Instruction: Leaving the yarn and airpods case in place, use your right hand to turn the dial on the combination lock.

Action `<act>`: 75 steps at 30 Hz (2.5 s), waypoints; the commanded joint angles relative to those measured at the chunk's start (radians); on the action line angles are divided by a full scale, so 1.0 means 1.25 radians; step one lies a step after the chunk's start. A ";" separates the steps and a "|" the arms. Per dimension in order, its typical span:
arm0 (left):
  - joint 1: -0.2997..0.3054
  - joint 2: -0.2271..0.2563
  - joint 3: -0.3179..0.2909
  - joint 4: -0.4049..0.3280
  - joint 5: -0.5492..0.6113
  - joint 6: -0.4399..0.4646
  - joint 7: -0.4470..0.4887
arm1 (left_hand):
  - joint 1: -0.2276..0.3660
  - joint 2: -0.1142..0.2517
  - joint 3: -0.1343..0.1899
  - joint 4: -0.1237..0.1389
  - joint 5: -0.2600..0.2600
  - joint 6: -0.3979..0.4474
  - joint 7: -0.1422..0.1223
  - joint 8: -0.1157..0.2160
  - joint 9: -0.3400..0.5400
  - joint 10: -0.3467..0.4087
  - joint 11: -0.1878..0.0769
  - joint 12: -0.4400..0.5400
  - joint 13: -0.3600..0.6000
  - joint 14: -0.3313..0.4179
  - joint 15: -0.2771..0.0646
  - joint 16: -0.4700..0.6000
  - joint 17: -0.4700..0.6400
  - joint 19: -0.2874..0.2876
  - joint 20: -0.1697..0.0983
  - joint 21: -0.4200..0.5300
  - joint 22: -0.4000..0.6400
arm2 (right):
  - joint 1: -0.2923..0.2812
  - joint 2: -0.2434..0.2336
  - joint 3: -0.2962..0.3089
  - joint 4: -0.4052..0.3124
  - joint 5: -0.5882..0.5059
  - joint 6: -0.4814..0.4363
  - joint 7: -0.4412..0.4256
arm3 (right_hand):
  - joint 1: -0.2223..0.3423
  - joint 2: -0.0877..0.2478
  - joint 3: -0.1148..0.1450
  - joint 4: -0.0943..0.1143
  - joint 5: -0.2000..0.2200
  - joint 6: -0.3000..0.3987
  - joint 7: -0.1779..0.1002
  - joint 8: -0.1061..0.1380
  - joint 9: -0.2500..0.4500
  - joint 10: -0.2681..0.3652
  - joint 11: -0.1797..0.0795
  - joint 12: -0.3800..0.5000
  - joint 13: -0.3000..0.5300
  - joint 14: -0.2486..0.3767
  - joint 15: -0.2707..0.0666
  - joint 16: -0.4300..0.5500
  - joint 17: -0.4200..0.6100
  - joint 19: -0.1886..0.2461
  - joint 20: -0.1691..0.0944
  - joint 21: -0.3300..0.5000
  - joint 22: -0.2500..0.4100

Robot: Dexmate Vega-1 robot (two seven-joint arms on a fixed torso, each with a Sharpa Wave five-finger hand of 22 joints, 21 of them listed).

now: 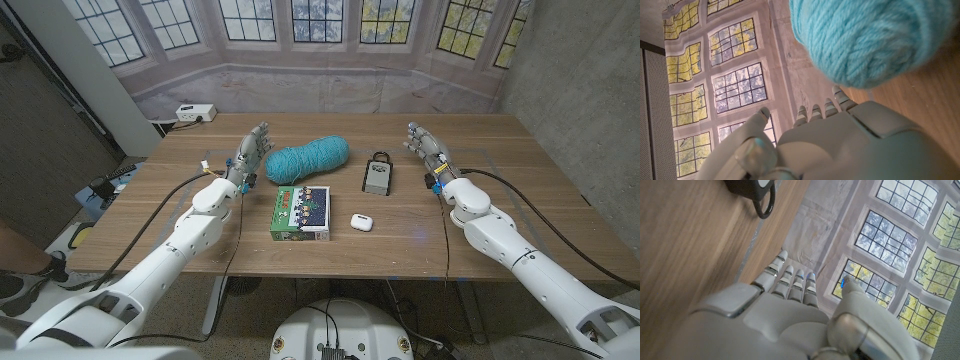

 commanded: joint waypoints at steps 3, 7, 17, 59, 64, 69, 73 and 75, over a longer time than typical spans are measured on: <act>-0.002 0.009 -0.003 0.006 0.001 0.002 -0.007 | 0.009 0.001 0.007 0.000 0.002 0.000 0.003 0.001 0.001 0.000 0.003 0.005 0.001 0.004 0.002 -0.001 0.002 0.005 0.000 -0.004 0.003 | -0.011 -0.021 -0.029 -0.093 -0.090 -0.082 -0.078 | 0.012 0.000 0.002 -0.009 -0.002 0.006 0.001 -0.001 0.001 0.007 0.005 0.005 0.003 -0.008 -0.016 0.002 0.002 -0.004 -0.017 -0.001 0.003; 0.001 0.011 -0.005 0.006 -0.001 0.000 -0.009 | 0.010 0.001 0.009 -0.001 0.001 0.000 0.002 0.001 0.002 0.002 0.003 0.005 0.001 0.004 0.002 -0.001 0.002 0.006 0.000 -0.005 0.003 | -0.014 -0.026 -0.033 -0.114 -0.107 -0.100 -0.091 | 0.013 -0.001 0.002 -0.011 -0.003 0.007 0.001 -0.001 0.001 0.006 0.004 0.005 0.003 -0.009 -0.016 0.003 0.002 -0.007 -0.016 -0.002 0.003; 0.010 0.013 -0.009 0.002 0.000 -0.006 -0.002 | 0.011 0.000 0.013 -0.003 0.000 0.001 0.002 0.000 0.002 0.003 0.001 0.005 0.001 0.007 0.002 -0.002 0.002 0.009 -0.001 -0.009 0.003 | -0.021 -0.054 -0.040 -0.180 -0.157 -0.156 -0.115 | 0.017 -0.007 0.001 -0.020 -0.005 0.008 0.002 -0.002 0.000 0.004 0.003 0.003 0.002 -0.015 -0.015 0.002 0.002 -0.022 -0.010 -0.006 0.003; 0.045 0.039 -0.017 -0.057 0.011 -0.010 0.014 | 0.016 -0.004 0.026 -0.013 -0.003 0.009 -0.001 -0.002 0.002 0.004 0.002 0.001 0.001 0.007 0.001 -0.005 0.002 0.018 -0.003 -0.026 0.003 | 0.012 -0.182 -0.127 -0.437 -0.362 -0.515 -0.073 | -0.012 -0.014 -0.020 -0.033 -0.008 -0.080 -0.011 -0.022 -0.003 -0.073 -0.031 -0.011 -0.006 -0.125 0.037 -0.006 0.008 -0.155 0.012 -0.013 0.003; 0.046 0.037 -0.016 -0.054 0.012 -0.013 0.014 | 0.016 -0.004 0.028 -0.014 -0.004 0.010 0.001 -0.002 0.002 0.005 0.005 0.001 0.001 0.008 0.002 -0.005 0.002 0.019 -0.003 -0.027 0.003 | 0.026 -0.190 -0.148 -0.464 -0.402 -0.565 -0.068 | -0.013 -0.015 -0.021 -0.035 -0.008 -0.081 -0.010 -0.020 -0.003 -0.073 -0.032 -0.009 -0.006 -0.131 0.040 -0.006 0.007 -0.165 0.016 -0.014 0.003; 0.050 0.036 -0.016 -0.055 0.013 -0.014 0.018 | 0.017 -0.004 0.029 -0.015 -0.004 0.011 0.000 -0.002 0.002 0.006 0.006 0.001 0.001 0.010 0.003 -0.005 0.002 0.020 -0.003 -0.029 0.004 | 0.041 -0.195 -0.167 -0.480 -0.429 -0.607 -0.049 | -0.015 -0.017 -0.023 -0.036 -0.008 -0.076 -0.019 -0.015 -0.002 -0.076 -0.025 -0.008 -0.006 -0.135 0.035 -0.005 0.007 -0.174 0.017 -0.013 0.003; 0.052 0.035 -0.015 -0.055 0.014 -0.013 0.022 | 0.017 -0.004 0.030 -0.015 -0.004 0.014 0.001 -0.001 0.002 0.008 0.006 0.001 0.002 0.011 0.005 -0.004 0.002 0.021 -0.002 -0.030 0.004 | 0.054 -0.201 -0.185 -0.492 -0.454 -0.644 -0.034 | -0.019 -0.020 -0.025 -0.038 -0.009 -0.087 -0.039 -0.017 -0.002 -0.077 -0.024 -0.006 -0.005 -0.141 0.032 -0.004 0.006 -0.183 0.018 -0.011 0.003; 0.050 0.033 -0.014 -0.053 0.015 -0.013 0.023 | 0.017 -0.004 0.031 -0.016 -0.004 0.013 0.001 -0.001 0.002 0.009 0.007 0.001 0.002 0.011 0.005 -0.004 0.002 0.021 -0.002 -0.031 0.004 | 0.057 -0.203 -0.188 -0.495 -0.461 -0.652 -0.029 | -0.021 -0.020 -0.027 -0.040 -0.008 -0.106 -0.060 -0.021 -0.002 -0.078 -0.026 -0.005 -0.005 -0.145 0.033 -0.003 0.005 -0.188 0.019 -0.009 0.004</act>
